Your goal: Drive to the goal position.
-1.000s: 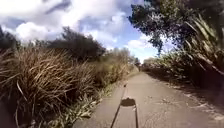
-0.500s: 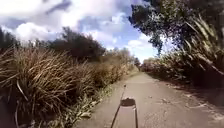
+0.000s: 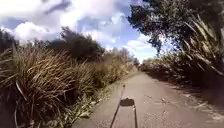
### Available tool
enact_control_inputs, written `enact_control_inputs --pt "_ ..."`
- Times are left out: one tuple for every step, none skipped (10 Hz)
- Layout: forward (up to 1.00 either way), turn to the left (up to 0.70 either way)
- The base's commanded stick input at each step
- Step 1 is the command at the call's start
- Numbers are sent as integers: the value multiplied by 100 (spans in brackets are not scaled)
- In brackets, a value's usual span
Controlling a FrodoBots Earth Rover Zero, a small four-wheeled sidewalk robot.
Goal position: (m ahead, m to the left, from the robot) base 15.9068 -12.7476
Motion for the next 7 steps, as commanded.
enact_control_inputs --pt "0 -70" --pt "0 -70" --pt "0 -70" --pt "0 -70" --pt "0 -70" --pt "0 -70" --pt "0 -70"
